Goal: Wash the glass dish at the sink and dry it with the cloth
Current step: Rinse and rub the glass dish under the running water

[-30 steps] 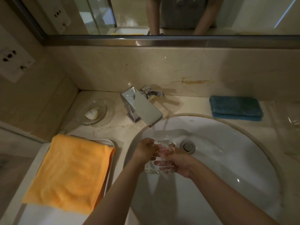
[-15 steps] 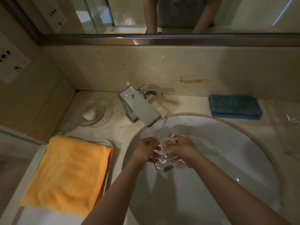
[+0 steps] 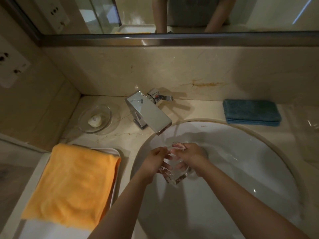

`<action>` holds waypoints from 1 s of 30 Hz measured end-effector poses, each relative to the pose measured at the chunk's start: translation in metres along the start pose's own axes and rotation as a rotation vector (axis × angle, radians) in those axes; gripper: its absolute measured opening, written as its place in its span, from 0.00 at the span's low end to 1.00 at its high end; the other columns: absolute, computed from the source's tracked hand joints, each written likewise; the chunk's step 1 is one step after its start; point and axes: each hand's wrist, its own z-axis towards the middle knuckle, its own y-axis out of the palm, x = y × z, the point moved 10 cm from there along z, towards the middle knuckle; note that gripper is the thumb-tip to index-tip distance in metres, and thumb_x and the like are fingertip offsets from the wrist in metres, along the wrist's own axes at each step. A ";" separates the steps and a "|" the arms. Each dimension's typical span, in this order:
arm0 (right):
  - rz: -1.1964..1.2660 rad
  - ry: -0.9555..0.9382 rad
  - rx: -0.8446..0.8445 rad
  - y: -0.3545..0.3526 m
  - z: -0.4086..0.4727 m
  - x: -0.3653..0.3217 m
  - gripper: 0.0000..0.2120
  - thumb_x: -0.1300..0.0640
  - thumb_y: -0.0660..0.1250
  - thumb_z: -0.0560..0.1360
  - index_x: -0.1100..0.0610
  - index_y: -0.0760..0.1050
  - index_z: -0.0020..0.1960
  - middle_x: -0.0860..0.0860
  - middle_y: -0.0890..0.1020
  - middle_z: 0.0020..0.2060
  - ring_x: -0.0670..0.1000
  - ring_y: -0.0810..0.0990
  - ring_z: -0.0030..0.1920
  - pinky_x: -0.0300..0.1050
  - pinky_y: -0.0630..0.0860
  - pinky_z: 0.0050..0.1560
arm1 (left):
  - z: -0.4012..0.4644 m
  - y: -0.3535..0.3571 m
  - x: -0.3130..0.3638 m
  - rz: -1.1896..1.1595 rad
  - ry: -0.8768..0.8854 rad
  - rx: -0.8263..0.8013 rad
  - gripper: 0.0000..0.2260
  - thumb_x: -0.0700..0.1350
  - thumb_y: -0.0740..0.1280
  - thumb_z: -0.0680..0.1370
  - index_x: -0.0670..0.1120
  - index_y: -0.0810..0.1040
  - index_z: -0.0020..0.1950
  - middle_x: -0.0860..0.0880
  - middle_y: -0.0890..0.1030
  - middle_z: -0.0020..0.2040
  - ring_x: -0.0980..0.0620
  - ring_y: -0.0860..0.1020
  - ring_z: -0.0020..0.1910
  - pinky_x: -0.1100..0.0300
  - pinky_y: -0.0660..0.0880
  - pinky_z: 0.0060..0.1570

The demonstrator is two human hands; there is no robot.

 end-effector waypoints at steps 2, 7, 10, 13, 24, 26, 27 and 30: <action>0.000 -0.004 0.045 -0.003 0.003 -0.001 0.04 0.54 0.70 0.72 0.52 0.78 0.46 0.51 0.82 0.36 0.50 0.80 0.26 0.32 0.69 0.21 | 0.001 -0.003 0.001 -0.029 -0.003 0.038 0.11 0.45 0.56 0.81 0.44 0.76 0.44 0.47 0.77 0.39 0.49 0.76 0.28 0.63 0.73 0.25; 0.180 -0.036 0.092 -0.006 0.007 0.001 0.03 0.59 0.70 0.72 0.55 0.77 0.46 0.48 0.81 0.34 0.44 0.80 0.27 0.32 0.72 0.24 | 0.003 -0.013 -0.002 -0.164 -0.041 0.200 0.08 0.41 0.59 0.78 0.43 0.76 0.42 0.46 0.78 0.40 0.50 0.78 0.30 0.57 0.76 0.31; 0.467 -0.017 0.102 -0.006 0.006 0.012 0.07 0.62 0.71 0.71 0.56 0.77 0.48 0.49 0.84 0.31 0.47 0.83 0.31 0.35 0.76 0.27 | 0.004 -0.014 -0.006 -0.280 -0.077 0.262 0.07 0.41 0.59 0.77 0.43 0.76 0.43 0.45 0.78 0.41 0.48 0.78 0.36 0.55 0.78 0.34; 0.628 -0.027 0.086 0.003 0.006 0.022 0.08 0.64 0.70 0.71 0.52 0.78 0.45 0.50 0.85 0.35 0.49 0.82 0.35 0.43 0.80 0.37 | 0.005 -0.008 -0.010 -0.347 -0.111 0.271 0.08 0.42 0.57 0.78 0.43 0.75 0.44 0.45 0.78 0.42 0.48 0.78 0.37 0.55 0.78 0.36; 0.464 -0.026 0.051 0.002 0.006 0.014 0.04 0.56 0.66 0.75 0.51 0.76 0.49 0.47 0.83 0.38 0.46 0.82 0.32 0.41 0.79 0.34 | 0.002 0.000 0.000 -0.119 0.029 0.091 0.24 0.62 0.51 0.79 0.46 0.78 0.52 0.41 0.83 0.46 0.41 0.82 0.43 0.47 0.81 0.45; 0.397 -0.021 0.025 0.004 0.005 0.009 0.04 0.56 0.67 0.75 0.52 0.77 0.49 0.49 0.83 0.36 0.44 0.81 0.27 0.36 0.76 0.27 | 0.002 0.005 0.006 -0.112 0.057 0.031 0.25 0.63 0.51 0.78 0.48 0.79 0.57 0.38 0.83 0.50 0.39 0.82 0.47 0.45 0.79 0.47; 0.366 -0.023 0.025 0.004 0.004 0.006 0.05 0.56 0.67 0.74 0.54 0.77 0.50 0.50 0.82 0.36 0.45 0.81 0.27 0.35 0.75 0.25 | 0.001 0.006 0.007 -0.129 0.059 0.012 0.25 0.62 0.52 0.78 0.47 0.79 0.58 0.38 0.83 0.52 0.39 0.82 0.49 0.44 0.79 0.49; 0.272 -0.095 0.075 -0.002 0.005 -0.004 0.10 0.57 0.68 0.74 0.56 0.72 0.54 0.51 0.82 0.42 0.48 0.81 0.32 0.35 0.75 0.26 | -0.001 0.008 0.006 -0.205 0.050 0.009 0.24 0.60 0.53 0.79 0.45 0.79 0.57 0.39 0.83 0.53 0.38 0.81 0.52 0.38 0.76 0.54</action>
